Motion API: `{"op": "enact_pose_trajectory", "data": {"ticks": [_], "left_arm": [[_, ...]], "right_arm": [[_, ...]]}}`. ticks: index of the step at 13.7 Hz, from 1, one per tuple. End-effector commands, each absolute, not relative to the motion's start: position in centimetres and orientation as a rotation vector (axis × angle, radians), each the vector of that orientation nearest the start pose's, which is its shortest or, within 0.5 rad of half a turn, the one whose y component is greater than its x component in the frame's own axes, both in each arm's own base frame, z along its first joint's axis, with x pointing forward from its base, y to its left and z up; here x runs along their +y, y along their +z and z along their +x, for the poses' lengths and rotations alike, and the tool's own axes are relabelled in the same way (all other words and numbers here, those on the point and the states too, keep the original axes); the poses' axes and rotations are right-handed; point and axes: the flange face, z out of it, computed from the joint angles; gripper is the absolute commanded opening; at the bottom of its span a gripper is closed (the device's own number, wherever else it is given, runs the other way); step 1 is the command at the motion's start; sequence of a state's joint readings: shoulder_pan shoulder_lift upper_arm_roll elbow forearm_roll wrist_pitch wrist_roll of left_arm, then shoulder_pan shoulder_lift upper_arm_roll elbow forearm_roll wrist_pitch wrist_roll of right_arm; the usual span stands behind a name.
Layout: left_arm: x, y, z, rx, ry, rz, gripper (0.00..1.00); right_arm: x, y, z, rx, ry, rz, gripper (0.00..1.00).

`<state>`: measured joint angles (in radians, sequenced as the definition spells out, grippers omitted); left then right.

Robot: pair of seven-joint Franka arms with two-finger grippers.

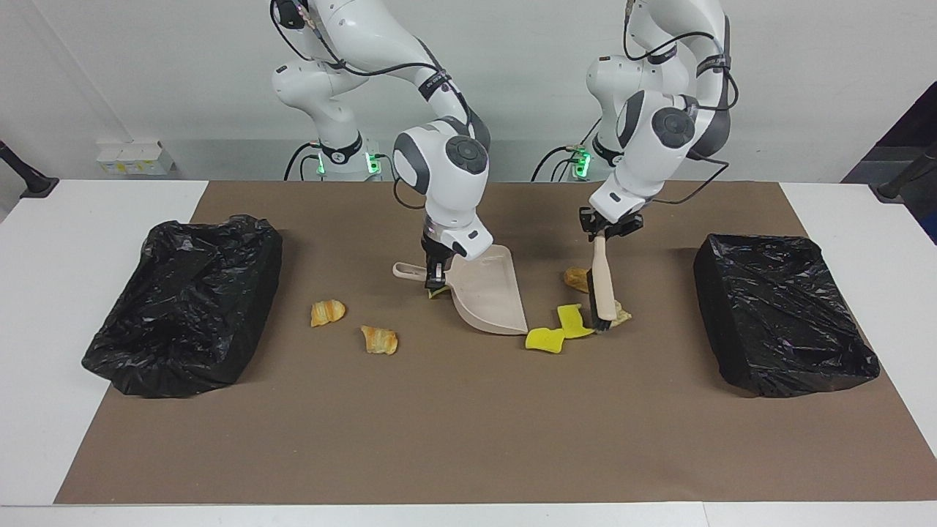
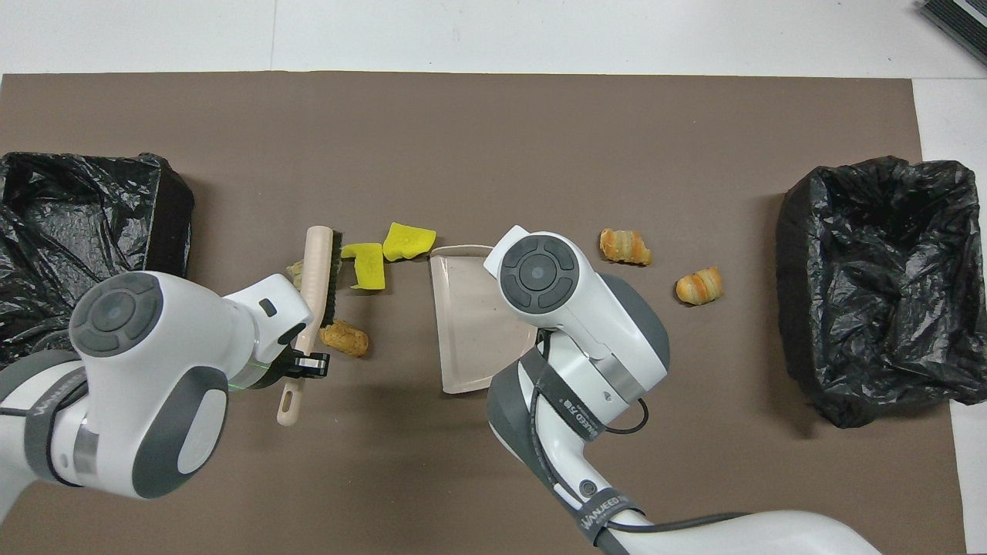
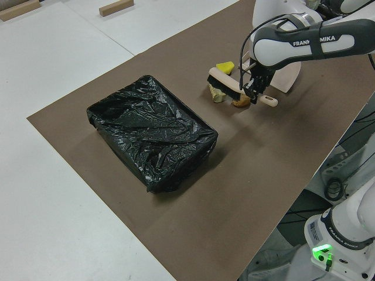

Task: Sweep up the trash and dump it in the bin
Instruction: 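Lower the dustpan near the trash while the left gripper lifts the brush, then sweep the sponges and bread into the dustpan with the left gripper's brush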

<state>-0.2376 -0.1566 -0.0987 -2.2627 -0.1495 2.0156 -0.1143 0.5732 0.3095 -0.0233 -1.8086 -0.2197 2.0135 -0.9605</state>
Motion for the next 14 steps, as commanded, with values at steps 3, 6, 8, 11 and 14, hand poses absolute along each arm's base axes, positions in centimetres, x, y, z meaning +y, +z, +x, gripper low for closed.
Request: {"op": "enact_pose_trajectory", "data": {"ticks": [3, 6, 8, 11, 14], "left_arm": [[-9.2, 43.4, 47.8, 0.001, 0.162, -3.245, 0.0], [-8.4, 38.6, 50.0, 0.022, 0.147, -3.181, 0.0], [-9.3, 37.2, 49.8, 0.048, 0.179, -3.175, 0.0], [-14.8, 33.8, 46.1, 0.085, 0.236, -3.145, 0.0], [-19.2, 34.1, 44.6, 0.191, 0.213, -3.152, 0.0]], "right_arm": [[31.4, 36.1, 53.5, 2.099, -0.19, 2.066, 0.0], [31.3, 36.1, 53.6, 2.097, -0.19, 2.07, 0.0], [31.4, 36.1, 53.6, 2.097, -0.188, 2.07, 0.0], [31.3, 36.1, 53.6, 2.096, -0.188, 2.071, 0.0], [31.3, 36.1, 53.6, 2.096, -0.188, 2.073, 0.0]]}}
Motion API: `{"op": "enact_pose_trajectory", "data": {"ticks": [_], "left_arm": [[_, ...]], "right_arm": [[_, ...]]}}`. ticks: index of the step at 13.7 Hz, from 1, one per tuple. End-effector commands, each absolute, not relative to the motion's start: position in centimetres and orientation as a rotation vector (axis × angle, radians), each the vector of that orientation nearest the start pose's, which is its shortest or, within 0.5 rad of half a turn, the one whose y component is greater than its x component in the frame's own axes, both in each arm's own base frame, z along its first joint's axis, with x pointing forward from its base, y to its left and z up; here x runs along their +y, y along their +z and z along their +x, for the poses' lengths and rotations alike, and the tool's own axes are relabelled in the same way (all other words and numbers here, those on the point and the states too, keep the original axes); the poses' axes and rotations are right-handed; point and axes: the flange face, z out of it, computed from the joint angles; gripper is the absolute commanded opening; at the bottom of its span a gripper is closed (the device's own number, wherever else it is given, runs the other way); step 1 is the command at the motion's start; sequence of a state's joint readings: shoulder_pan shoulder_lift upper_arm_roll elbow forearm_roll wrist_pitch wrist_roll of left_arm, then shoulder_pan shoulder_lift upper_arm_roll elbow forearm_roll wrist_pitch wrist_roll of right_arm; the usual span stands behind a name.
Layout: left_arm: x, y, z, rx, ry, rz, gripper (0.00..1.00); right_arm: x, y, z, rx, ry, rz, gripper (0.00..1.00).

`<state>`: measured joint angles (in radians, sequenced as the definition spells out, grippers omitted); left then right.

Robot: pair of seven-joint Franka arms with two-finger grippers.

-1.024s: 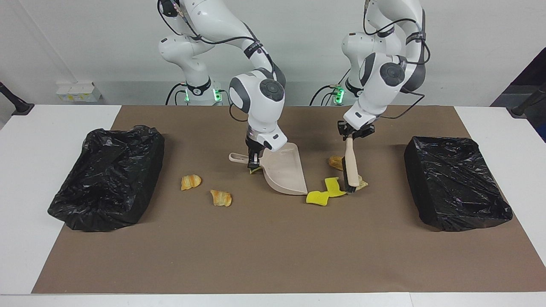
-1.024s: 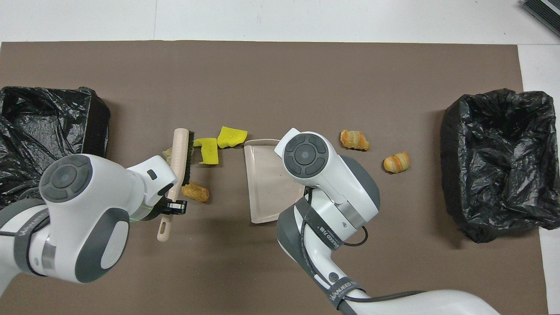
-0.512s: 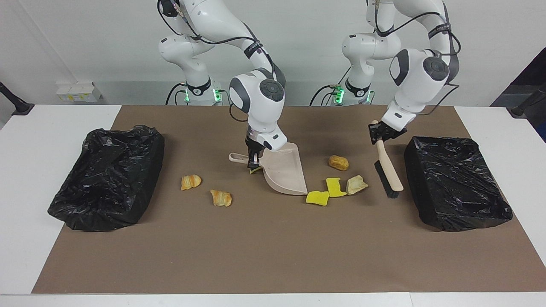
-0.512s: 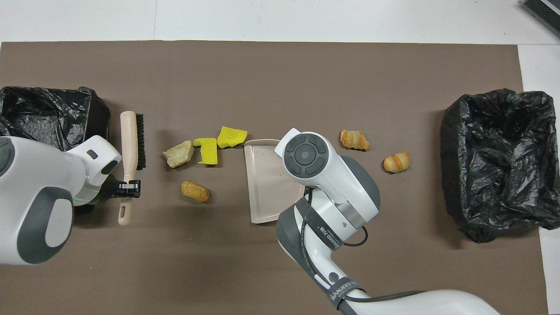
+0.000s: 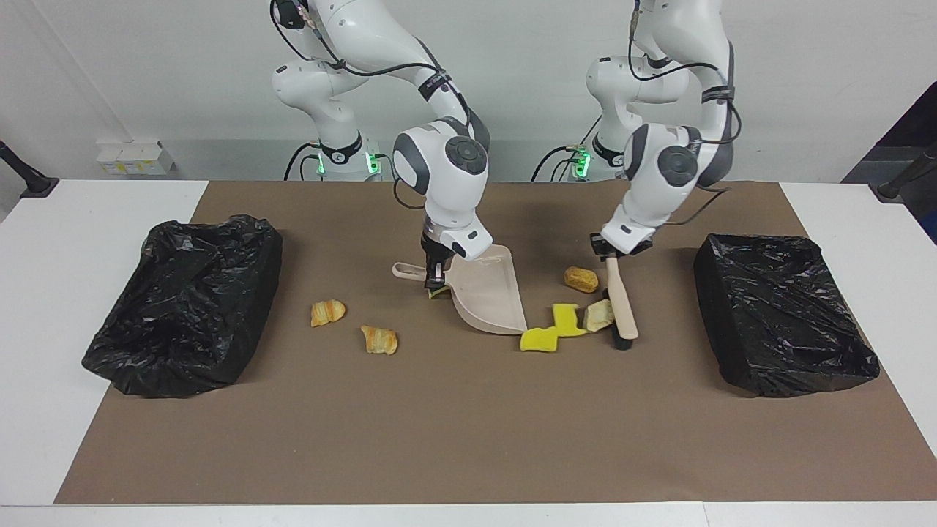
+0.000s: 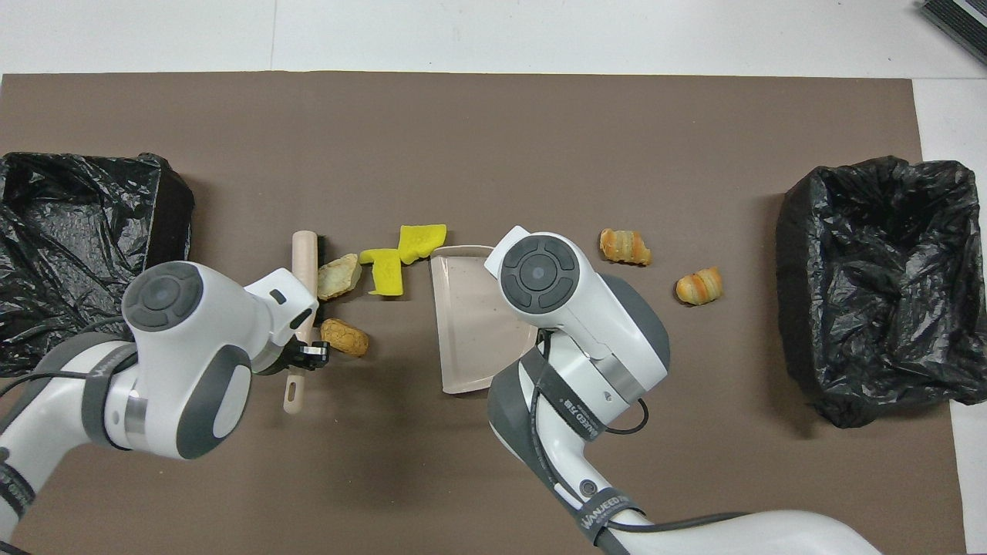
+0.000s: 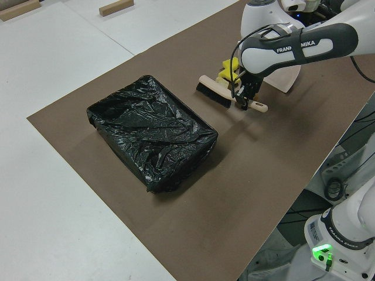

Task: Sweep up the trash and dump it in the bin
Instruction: 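Sweep the sponges and bread into the dustpan with the left gripper's brush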

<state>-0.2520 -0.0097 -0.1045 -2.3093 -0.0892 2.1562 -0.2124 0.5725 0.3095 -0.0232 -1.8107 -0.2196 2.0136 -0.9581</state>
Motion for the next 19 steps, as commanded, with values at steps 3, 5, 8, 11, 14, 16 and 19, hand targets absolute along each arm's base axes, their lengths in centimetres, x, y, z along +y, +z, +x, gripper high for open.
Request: {"op": "enact_pose_trajectory", "data": {"ticks": [3, 5, 8, 11, 14, 16, 19], "left_arm": [[-23.9, 34.6, 42.3, 0.266, 0.23, -3.195, 0.0], [-27.0, 35.0, 40.4, 0.328, 0.248, -3.227, 0.0], [-30.2, 35.6, 38.6, 0.373, 0.271, -3.274, 0.0], [-30.2, 38.1, 38.8, 0.306, 0.231, -3.311, 0.0], [-27.4, 40.3, 39.4, -0.235, 0.371, -3.246, 0.0], [-26.8, 41.2, 38.8, -0.513, 0.438, -3.16, 0.0], [-25.1, 40.9, 35.1, -0.793, 0.545, -2.967, 0.0]], "right_arm": [[31.3, 36.1, 53.6, 2.096, -0.188, 2.073, 0.0], [31.3, 36.1, 53.6, 2.096, -0.188, 2.073, 0.0], [31.2, 36.1, 53.7, 2.094, -0.188, 2.075, 0.0], [31.2, 36.1, 53.7, 2.096, -0.188, 2.073, 0.0], [31.2, 36.1, 53.7, 2.096, -0.188, 2.073, 0.0], [31.2, 36.1, 53.7, 2.096, -0.188, 2.073, 0.0], [31.2, 36.1, 53.7, 2.094, -0.188, 2.075, 0.0]]}}
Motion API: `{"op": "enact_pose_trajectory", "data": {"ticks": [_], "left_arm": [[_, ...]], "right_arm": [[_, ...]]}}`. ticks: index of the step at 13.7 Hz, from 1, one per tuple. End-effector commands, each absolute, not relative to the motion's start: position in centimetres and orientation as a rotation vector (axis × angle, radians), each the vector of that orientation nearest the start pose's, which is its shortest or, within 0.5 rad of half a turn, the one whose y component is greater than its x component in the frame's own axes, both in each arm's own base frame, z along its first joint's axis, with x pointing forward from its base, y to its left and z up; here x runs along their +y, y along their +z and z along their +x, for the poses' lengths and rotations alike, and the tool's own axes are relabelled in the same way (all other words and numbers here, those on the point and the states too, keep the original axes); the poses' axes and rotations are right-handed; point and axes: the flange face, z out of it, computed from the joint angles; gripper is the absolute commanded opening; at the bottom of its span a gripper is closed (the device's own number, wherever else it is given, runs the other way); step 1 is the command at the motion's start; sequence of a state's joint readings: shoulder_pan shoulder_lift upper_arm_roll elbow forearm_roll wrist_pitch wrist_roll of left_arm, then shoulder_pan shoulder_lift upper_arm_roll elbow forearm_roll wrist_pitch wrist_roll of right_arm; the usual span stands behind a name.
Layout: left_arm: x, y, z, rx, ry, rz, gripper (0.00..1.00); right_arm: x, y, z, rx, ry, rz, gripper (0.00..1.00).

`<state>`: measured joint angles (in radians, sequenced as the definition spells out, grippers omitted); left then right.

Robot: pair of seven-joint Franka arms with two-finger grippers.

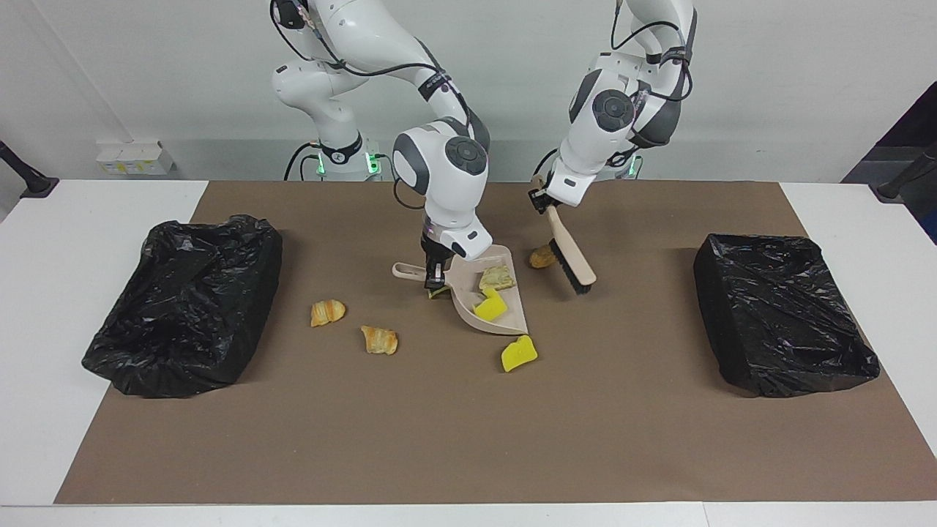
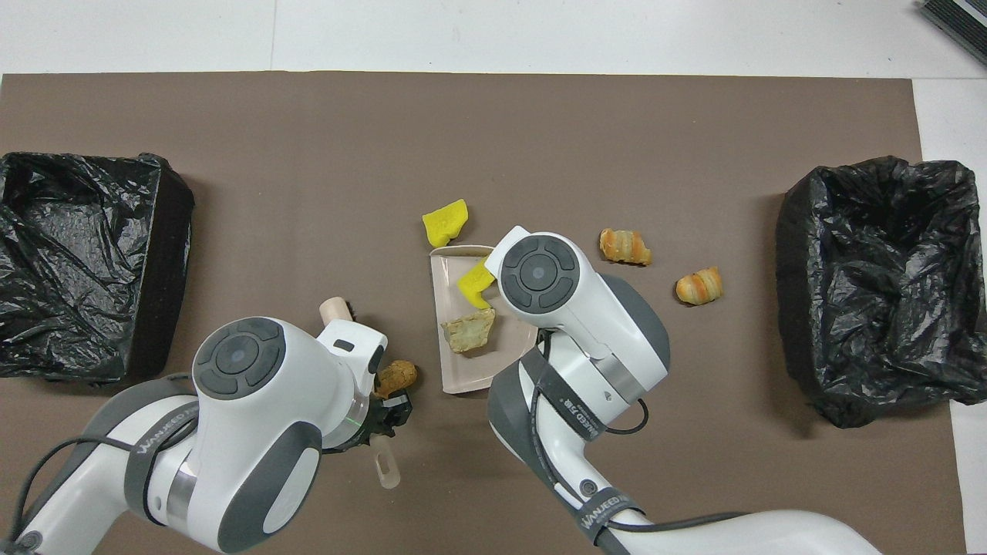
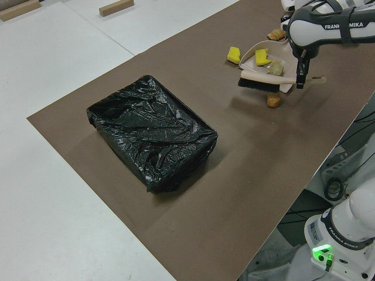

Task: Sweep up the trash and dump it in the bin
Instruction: 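Sweep the sponges and bread into the dustpan with the left gripper's brush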

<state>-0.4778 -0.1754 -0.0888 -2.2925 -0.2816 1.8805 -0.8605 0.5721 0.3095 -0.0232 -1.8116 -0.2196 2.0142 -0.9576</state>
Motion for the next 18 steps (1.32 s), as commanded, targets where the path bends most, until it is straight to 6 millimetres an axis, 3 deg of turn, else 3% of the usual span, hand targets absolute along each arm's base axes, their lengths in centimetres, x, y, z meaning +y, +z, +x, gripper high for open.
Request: {"op": "enact_pose_trajectory", "data": {"ticks": [1, 6, 9, 13, 14, 16, 18], "left_arm": [[-24.8, 39.8, 34.0, -0.848, 0.548, -2.929, 0.0], [-26.4, 35.3, 32.1, -0.816, 0.468, -2.964, 0.0], [-27.1, 35.2, 33.2, -0.807, 0.365, -3.053, 0.0], [-28.1, 35.2, 33.8, -0.67, 0.304, -3.152, 0.0], [-28.8, 35.3, 33.7, -0.609, 0.288, -3.186, 0.0], [-30.8, 32.9, 33.7, -0.545, 0.296, -3.197, 0.0], [-32.1, 33.8, 35.1, -0.509, 0.241, -3.246, 0.0]], "right_arm": [[31.2, 36.1, 53.7, 2.094, -0.188, 2.075, 0.0], [31.1, 36.0, 53.6, 2.095, -0.193, 2.075, 0.0], [31.0, 36.0, 53.7, 2.094, -0.191, 2.076, 0.0], [31.0, 36.0, 53.7, 2.094, -0.191, 2.078, 0.0], [31.0, 36.0, 53.7, 2.094, -0.191, 2.078, 0.0], [30.9, 35.9, 53.7, 2.093, -0.195, 2.08, 0.0], [31.0, 36.0, 53.8, 2.095, -0.191, 2.077, 0.0]]}}
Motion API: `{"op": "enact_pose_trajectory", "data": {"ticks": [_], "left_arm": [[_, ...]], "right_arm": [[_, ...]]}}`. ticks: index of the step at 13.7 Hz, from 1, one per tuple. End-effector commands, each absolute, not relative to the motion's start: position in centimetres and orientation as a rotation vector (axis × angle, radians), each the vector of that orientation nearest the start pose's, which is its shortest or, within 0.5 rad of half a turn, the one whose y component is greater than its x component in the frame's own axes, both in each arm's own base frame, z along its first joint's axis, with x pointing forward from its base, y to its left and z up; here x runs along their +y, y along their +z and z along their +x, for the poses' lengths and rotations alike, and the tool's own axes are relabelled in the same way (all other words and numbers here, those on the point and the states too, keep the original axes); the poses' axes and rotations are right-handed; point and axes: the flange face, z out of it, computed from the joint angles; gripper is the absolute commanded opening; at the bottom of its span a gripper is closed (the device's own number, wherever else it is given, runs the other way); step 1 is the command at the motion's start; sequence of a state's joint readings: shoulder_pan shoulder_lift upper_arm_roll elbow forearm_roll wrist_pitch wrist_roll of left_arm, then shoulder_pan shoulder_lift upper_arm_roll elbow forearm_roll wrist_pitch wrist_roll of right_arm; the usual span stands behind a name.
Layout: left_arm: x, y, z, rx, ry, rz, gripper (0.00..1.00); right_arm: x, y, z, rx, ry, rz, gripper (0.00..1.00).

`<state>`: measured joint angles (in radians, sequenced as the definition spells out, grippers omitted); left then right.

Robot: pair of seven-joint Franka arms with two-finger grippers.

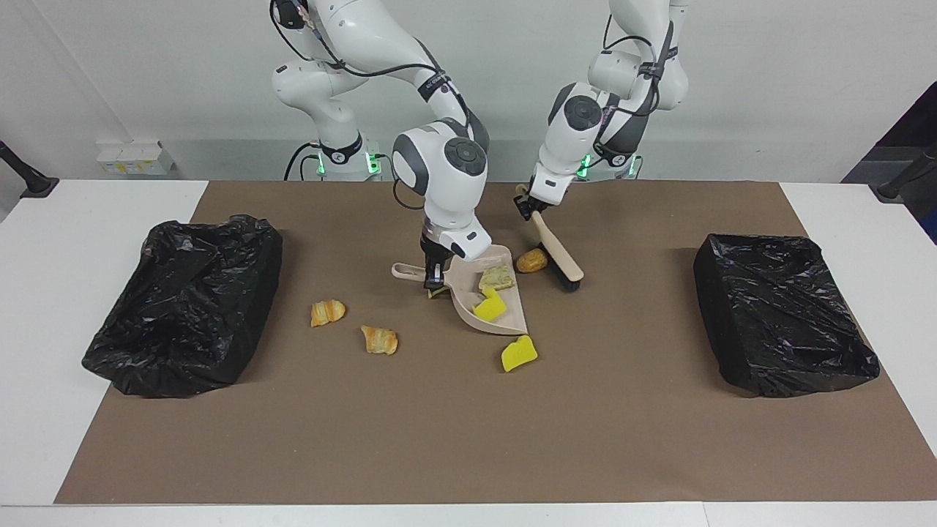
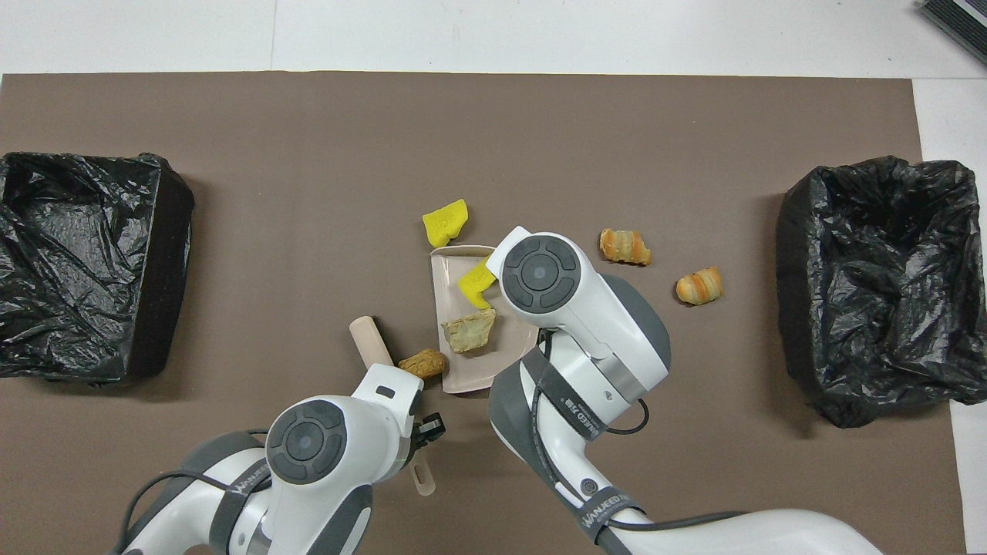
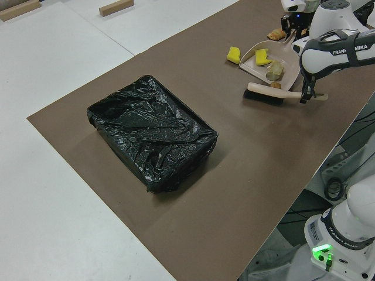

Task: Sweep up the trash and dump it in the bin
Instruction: 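Sweep the sponges and bread into the dustpan with the left gripper's brush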

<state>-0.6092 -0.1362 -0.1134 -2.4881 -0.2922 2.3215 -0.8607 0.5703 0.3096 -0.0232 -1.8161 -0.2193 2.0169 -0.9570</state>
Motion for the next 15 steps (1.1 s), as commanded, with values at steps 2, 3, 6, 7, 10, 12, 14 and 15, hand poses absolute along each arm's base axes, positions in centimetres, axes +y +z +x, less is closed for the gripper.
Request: {"op": "enact_pose_trajectory", "data": {"ticks": [2, 3, 6, 7, 10, 12, 14, 15], "left_arm": [[-32.7, 33.9, 36.0, -0.487, 0.214, -3.267, 0.0], [-33.0, 33.9, 36.2, -0.416, 0.194, -3.289, 0.0], [-33.4, 34.4, 38.1, -0.476, 0.147, -3.336, 0.0], [-33.7, 34.7, 38.8, -0.535, 0.163, -3.354, 0.0], [-33.3, 34.8, 40.0, -0.692, 0.145, -3.354, 0.0], [-32.0, 34.6, 40.9, -0.644, 0.133, -3.346, 0.0], [-31.5, 34.9, 41.7, -0.496, 0.123, -3.343, 0.0], [-31.3, 35.8, 41.9, -0.449, 0.135, -3.325, 0.0]], "right_arm": [[31.0, 36.2, 54.0, 2.096, -0.192, 2.075, 0.0], [31.0, 36.2, 54.0, 2.095, -0.192, 2.076, 0.0], [30.5, 36.1, 54.3, 2.075, -0.194, 2.098, 0.0], [29.7, 35.9, 54.7, 2.067, -0.198, 2.114, 0.0], [28.2, 35.5, 55.2, 2.075, -0.192, 2.216, 0.0], [27.7, 35.2, 55.4, 2.088, -0.172, 2.262, 0.0], [27.2, 34.8, 55.6, 2.103, -0.13, 2.254, 0.0], [27.2, 35.2, 55.6, 2.105, -0.118, 2.25, 0.0]]}}
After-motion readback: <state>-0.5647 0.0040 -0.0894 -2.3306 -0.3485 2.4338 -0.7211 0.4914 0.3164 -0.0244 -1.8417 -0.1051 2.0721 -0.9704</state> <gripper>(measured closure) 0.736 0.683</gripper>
